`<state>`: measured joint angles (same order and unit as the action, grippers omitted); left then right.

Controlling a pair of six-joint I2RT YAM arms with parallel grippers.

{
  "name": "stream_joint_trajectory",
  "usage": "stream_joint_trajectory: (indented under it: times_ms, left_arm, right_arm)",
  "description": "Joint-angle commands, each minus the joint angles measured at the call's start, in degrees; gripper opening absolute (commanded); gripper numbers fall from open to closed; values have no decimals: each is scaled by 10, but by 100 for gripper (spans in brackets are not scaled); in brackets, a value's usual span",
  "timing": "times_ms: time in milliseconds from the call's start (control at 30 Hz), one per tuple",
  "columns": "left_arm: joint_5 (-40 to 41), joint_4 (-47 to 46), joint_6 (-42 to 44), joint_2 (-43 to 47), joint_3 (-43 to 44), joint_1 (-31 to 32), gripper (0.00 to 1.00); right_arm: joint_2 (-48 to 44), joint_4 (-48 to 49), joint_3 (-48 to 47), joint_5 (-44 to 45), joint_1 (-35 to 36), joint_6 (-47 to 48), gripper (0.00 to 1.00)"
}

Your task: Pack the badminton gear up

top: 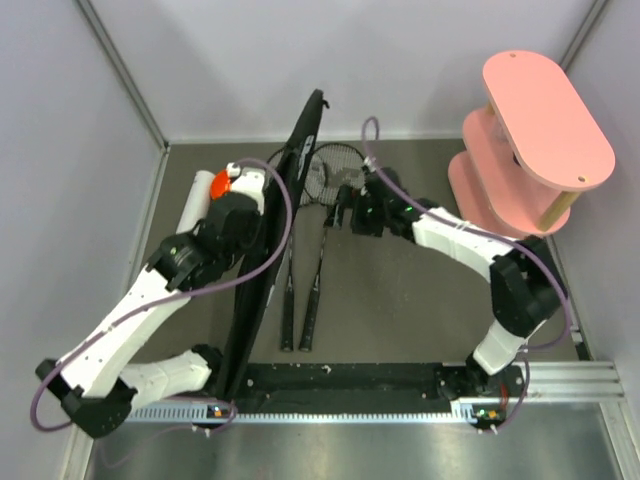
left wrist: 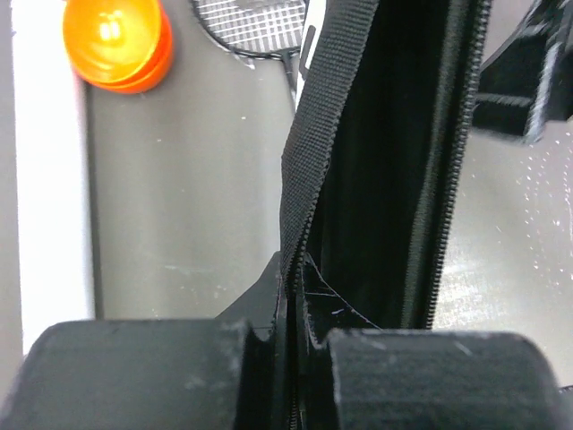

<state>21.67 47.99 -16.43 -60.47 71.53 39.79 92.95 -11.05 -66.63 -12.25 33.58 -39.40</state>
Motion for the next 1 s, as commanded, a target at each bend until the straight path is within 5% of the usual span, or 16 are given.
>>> stream_joint_trajectory:
  times_ms: [0,33,133,367,867,967]
  left_arm:
    - [67,29,-34,31,-9,-6,0]
    - [74,40,-47,32,-9,-5,0]
    - [89,50,-74,38,-19,-7,0]
    - [134,50,-159,51,-50,-9,0]
    - [156,39,-197,-27,0,-16,0]
    - [172,57,-211,-67,31,-20,0]
  right_arm:
    - [66,-101,-81,178,71,-52,85]
    - [89,-107,-90,194,79,-66,68]
    - [132,-108,-102,215,98,-88,45]
    - [205,-139,-155,266,141,-71,45]
    - [280,-171,-223,313,160,-73,44]
    - [286,-177,-225,343,160,-74,31]
